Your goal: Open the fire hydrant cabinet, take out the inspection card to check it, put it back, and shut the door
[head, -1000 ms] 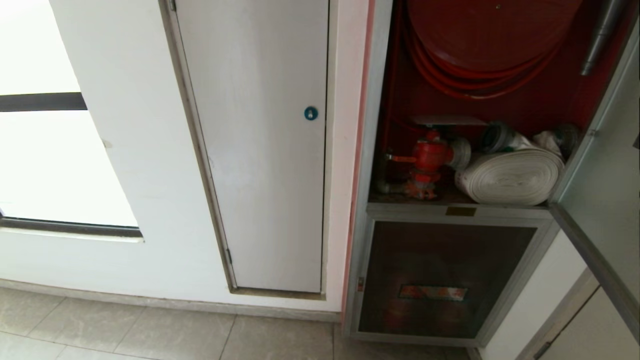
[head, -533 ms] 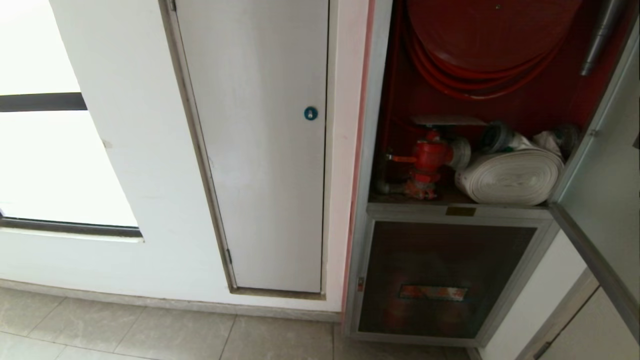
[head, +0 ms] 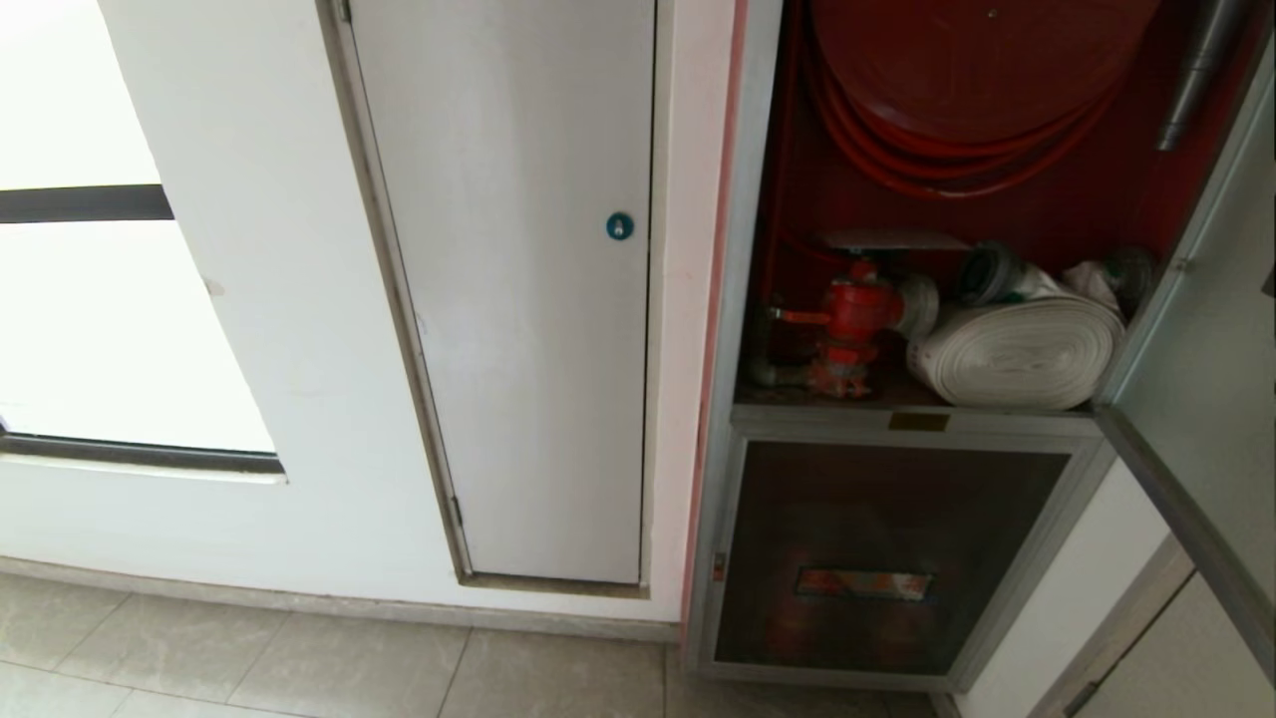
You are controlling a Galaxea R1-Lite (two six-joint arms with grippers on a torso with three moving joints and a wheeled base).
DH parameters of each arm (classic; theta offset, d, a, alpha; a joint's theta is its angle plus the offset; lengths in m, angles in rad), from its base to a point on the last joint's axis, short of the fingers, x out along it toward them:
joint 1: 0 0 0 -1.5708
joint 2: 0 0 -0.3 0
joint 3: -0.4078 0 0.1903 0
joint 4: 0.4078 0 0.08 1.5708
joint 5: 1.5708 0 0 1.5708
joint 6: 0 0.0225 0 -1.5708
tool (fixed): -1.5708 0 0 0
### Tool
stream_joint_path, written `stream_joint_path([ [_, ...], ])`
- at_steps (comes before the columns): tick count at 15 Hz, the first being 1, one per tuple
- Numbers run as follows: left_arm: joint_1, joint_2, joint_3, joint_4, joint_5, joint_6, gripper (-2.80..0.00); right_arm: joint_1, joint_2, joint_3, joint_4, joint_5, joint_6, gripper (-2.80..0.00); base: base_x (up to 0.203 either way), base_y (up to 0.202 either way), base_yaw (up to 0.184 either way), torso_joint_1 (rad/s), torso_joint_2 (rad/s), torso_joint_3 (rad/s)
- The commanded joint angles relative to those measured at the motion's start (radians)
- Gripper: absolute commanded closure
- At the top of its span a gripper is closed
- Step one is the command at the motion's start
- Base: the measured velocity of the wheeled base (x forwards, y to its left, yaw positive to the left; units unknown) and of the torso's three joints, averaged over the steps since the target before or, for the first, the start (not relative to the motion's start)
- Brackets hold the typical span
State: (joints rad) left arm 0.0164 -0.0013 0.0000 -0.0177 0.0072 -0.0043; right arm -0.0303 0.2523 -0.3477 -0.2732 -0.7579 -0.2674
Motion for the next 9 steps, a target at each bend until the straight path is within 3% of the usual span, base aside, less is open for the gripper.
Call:
stream_joint_path([
  [1, 0.0, 0.001, 0.006, -0.001, 0.0, 0.0, 0.0, 0.011, -0.068, 0.042, 0.0, 0.022, -0.002, 0.0, 0.0, 0.0, 0.0, 0.0, 0.0, 0.0],
  [7, 0.0, 0.001, 0.006, -0.001, 0.0, 0.0, 0.0, 0.021, -0.211, 0.254, 0.004, 0.387, 0.005, 0.0, 0.0, 0.0, 0.0, 0.0, 0.0, 0.0],
  [9, 0.0, 0.001, 0.006, -0.001, 0.0, 0.0, 0.0, 0.021, -0.237, 0.328, 0.007, 0.518, 0.062, 0.0, 0.0, 0.0, 0.0, 0.0, 0.0, 0.0],
])
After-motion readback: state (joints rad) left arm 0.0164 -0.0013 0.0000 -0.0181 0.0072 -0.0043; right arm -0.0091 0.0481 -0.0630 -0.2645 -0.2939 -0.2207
